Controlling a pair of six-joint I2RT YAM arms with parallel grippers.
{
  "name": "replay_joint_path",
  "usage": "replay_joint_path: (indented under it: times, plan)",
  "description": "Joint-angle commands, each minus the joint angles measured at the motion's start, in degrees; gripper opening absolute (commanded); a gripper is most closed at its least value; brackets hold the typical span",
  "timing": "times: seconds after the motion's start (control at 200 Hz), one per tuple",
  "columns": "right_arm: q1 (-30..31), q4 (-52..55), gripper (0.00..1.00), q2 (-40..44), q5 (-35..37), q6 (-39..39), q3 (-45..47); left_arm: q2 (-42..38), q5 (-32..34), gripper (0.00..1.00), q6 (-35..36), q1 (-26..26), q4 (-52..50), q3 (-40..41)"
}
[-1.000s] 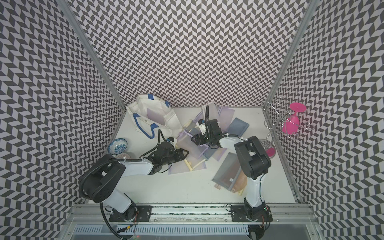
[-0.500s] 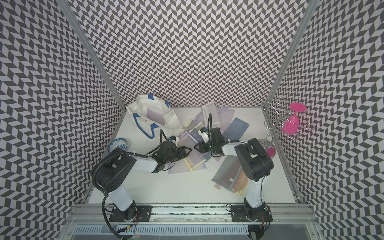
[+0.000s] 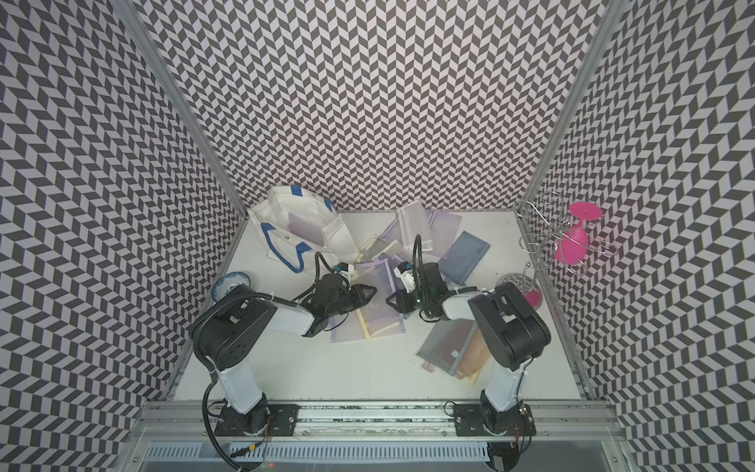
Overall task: Put the pencil pouch into the canvas bag
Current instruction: Pick up the pencil pouch, then place the pencil pouch in the canvas bag.
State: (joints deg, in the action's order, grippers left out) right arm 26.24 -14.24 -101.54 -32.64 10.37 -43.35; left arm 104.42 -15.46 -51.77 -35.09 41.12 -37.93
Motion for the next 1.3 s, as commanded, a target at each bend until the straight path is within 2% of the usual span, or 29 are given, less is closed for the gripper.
replay_joint_path:
  times: [0.0,0.025,0.165,0.25,0.345,0.416,0.586,0.726,0.936,1.101,1.292]
  plan:
    - [0.5,-1.9,0.44,3.3,0.3,0.0,1.1,-1.5,-2.1,0.05,2.2,-1.3,4.4,-0.8]
    - [0.4,-1.5,0.48,4.0,0.7,0.0,1.1,-2.0,-2.3,0.0,2.5,-1.5,4.4,-0.7]
    - [0.5,1.1,0.7,10.5,3.8,-0.6,2.7,-6.8,-2.0,0.0,5.4,-3.2,0.8,-0.8]
    - [0.0,2.9,0.84,15.1,5.7,-1.0,3.6,-10.6,-0.2,0.0,8.6,-5.5,-5.2,-3.1]
    - [-1.8,3.3,0.94,20.6,5.3,0.2,5.5,-14.9,4.4,0.0,12.0,-8.2,-15.1,-7.0]
    - [-3.9,3.3,0.99,25.0,4.7,2.0,6.8,-18.0,6.3,0.0,12.1,-8.8,-20.7,-8.4]
    - [-5.3,5.3,0.99,35.1,6.2,4.5,6.4,-27.3,9.0,0.0,12.9,-8.7,-30.8,-10.6]
    - [-5.3,-1.1,0.99,39.7,4.7,5.6,7.1,-31.8,9.3,0.0,15.6,-6.3,-39.2,-14.3]
    - [-4.8,-3.1,1.0,38.5,0.3,0.7,4.2,-38.8,9.1,0.0,18.6,0.7,-46.1,-18.5]
    - [-4.9,-8.1,1.0,36.3,1.8,-3.9,4.8,-41.6,7.3,0.0,19.2,7.5,-52.1,-24.9]
    - [-3.9,-10.2,1.0,34.3,3.3,-2.4,5.7,-43.8,3.8,0.0,17.9,16.2,-55.1,-28.9]
